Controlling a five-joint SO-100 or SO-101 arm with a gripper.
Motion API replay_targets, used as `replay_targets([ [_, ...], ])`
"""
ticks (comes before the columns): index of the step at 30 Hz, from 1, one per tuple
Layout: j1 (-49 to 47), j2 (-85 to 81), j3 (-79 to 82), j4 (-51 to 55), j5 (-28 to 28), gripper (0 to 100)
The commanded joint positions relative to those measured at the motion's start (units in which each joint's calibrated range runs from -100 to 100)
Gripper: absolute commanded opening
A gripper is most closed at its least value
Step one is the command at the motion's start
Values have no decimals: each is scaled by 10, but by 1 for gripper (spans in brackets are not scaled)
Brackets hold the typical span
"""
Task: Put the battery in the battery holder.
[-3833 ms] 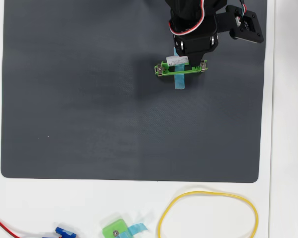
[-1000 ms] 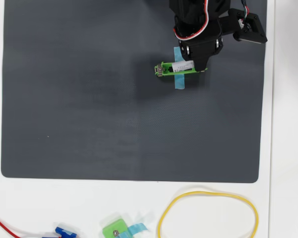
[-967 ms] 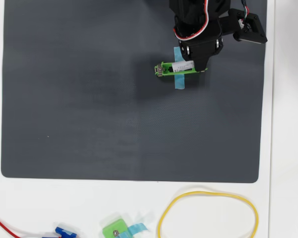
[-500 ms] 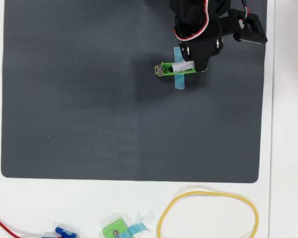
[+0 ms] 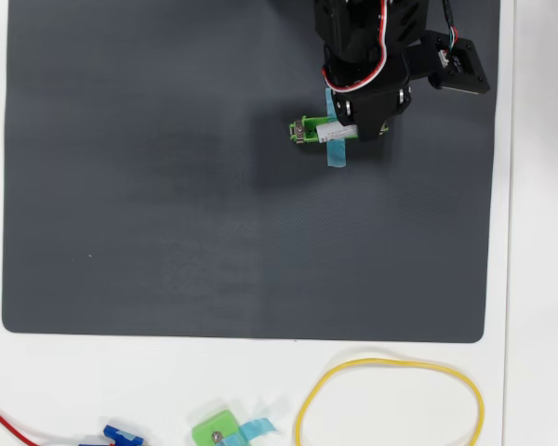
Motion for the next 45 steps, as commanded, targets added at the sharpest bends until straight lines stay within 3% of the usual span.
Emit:
replay_targets([
  [1, 34, 1, -7, -10, -1, 0],
  [45, 39, 1, 13, -7, -24, 0],
])
